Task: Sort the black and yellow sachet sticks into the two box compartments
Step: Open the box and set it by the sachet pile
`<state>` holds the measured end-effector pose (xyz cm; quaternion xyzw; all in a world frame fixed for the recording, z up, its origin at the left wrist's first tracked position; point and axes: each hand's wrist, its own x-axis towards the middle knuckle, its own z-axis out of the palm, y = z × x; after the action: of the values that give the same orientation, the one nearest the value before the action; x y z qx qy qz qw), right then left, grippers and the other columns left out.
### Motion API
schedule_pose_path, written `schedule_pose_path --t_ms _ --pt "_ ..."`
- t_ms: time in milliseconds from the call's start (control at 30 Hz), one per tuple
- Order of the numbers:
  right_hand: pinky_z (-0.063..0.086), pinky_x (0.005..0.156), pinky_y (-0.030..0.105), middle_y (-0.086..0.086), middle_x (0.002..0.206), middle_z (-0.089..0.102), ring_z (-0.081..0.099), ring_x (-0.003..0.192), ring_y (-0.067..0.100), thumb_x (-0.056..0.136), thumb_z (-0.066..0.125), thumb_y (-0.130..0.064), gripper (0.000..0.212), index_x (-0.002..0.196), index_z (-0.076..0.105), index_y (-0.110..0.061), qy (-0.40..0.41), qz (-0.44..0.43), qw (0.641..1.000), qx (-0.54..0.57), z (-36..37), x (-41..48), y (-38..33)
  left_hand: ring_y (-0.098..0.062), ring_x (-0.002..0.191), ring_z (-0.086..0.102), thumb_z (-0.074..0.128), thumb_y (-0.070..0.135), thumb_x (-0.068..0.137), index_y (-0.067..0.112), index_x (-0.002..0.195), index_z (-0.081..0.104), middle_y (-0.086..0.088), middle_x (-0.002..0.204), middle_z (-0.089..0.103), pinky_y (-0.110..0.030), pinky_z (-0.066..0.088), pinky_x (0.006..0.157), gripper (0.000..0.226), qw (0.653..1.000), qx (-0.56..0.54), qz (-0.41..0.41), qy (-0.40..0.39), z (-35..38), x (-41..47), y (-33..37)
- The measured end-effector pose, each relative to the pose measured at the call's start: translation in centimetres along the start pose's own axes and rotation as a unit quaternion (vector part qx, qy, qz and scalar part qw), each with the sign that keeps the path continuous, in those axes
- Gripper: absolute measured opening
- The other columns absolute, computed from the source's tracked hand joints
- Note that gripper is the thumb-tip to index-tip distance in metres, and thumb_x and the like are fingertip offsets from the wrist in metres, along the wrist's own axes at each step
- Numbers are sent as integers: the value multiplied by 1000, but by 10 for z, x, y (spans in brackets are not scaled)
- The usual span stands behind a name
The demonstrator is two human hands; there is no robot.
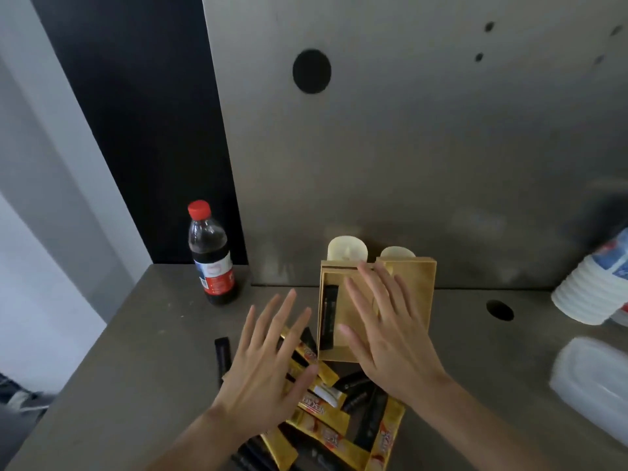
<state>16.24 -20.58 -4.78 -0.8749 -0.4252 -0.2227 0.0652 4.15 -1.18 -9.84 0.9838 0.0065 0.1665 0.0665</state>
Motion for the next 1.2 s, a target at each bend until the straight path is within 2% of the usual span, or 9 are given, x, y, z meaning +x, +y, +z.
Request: schedule_pose_path --t_ms 267,467,533,600,733,933,1033,1100,1200 --pt "18 121 55 18 164 21 14 153 36 104 30 -52 65 152 37 -8 164 -69 979 -100 51 -32 4 -23 156 12 31 64 98 25 158 25 -1 170 8 -54 11 125 72 986 64 82 130 29 1 -13" --pt "26 117 51 16 157 36 33 145 36 104 32 -50 61 145 46 -8 292 -107 935 -171 41 -62 4 -25 149 29 25 62 100 24 154 33 -3 166 25 -49 19 122 67 959 111 106 239 17 -23 5" --pt "30 112 49 16 151 44 42 137 36 104 33 -47 57 141 50 -7 315 -90 927 -183 30 -73 9 -25 148 31 27 60 101 23 154 35 -4 165 28 -47 21 120 64 951 118 115 263 9 -35 11" --pt "33 110 48 16 148 48 46 132 35 104 30 -46 57 141 50 -7 292 -77 934 -192 31 -84 16 -24 147 32 28 59 101 23 154 35 -3 164 30 -46 23 119 64 953 105 105 263 8 -48 16" --pt "32 114 48 14 151 47 45 135 34 103 27 -49 60 143 48 -11 185 -95 951 -230 38 -105 16 -26 144 37 22 63 99 24 155 33 -4 164 31 -45 22 120 69 961 172 100 192 18 -71 22" --pt "36 110 44 12 145 52 48 132 32 104 34 -41 51 140 54 -10 230 -163 939 -197 61 -97 7 -14 150 28 18 68 97 30 157 27 6 166 24 -41 17 123 72 963 150 136 179 28 -66 23" --pt "40 109 44 12 146 52 48 134 30 105 40 -30 45 141 54 -8 259 -218 925 -174 67 -88 10 -1 151 20 19 70 96 37 157 26 18 166 18 -29 16 121 69 966 96 160 180 31 -59 17" --pt "40 110 45 11 147 51 47 136 30 104 43 -27 43 141 54 -7 255 -213 932 -142 68 -91 13 7 149 17 21 69 97 42 155 26 27 164 15 -22 16 117 64 970 38 160 179 32 -62 15" --pt "39 111 45 9 147 52 45 138 28 104 39 -32 46 139 56 -8 252 -180 944 -119 62 -99 15 8 149 17 19 70 97 44 154 27 31 163 14 -24 19 117 64 974 2 152 169 31 -66 20"
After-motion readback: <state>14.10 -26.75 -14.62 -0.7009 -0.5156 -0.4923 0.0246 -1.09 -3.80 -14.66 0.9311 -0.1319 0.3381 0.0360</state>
